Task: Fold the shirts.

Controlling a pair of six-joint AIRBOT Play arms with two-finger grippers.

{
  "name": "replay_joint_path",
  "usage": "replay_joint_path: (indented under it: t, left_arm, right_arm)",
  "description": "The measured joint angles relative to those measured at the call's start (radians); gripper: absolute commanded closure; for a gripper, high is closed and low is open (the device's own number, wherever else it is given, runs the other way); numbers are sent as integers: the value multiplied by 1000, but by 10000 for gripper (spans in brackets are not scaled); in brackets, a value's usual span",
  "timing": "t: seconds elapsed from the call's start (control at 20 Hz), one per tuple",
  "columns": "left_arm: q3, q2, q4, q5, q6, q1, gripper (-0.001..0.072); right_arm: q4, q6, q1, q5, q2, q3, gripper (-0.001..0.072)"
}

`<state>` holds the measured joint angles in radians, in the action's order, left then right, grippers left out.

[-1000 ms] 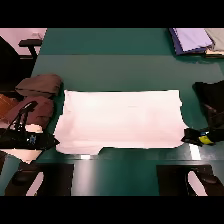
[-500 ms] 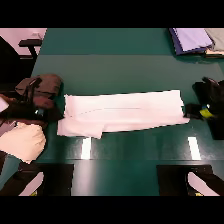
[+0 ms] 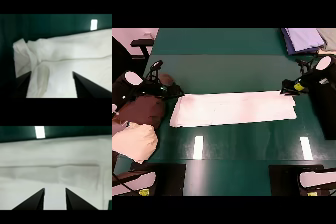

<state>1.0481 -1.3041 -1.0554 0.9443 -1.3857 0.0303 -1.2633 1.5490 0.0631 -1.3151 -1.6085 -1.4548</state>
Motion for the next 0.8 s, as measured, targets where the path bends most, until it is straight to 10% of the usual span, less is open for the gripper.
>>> replay_joint_path:
  t: [0.1,0.25,0.8]
  left_arm:
    - [34,-15,1,8,2,-1,148]
    - [84,-25,4,67,4,0,680]
    - [117,-31,74,85,6,-130,681]
  right_arm:
    - [56,-40,-37,-10,-21,-36,335]
    - [106,-101,-119,-66,-22,-61,137]
    - [196,-226,-403,-128,-60,126,161]
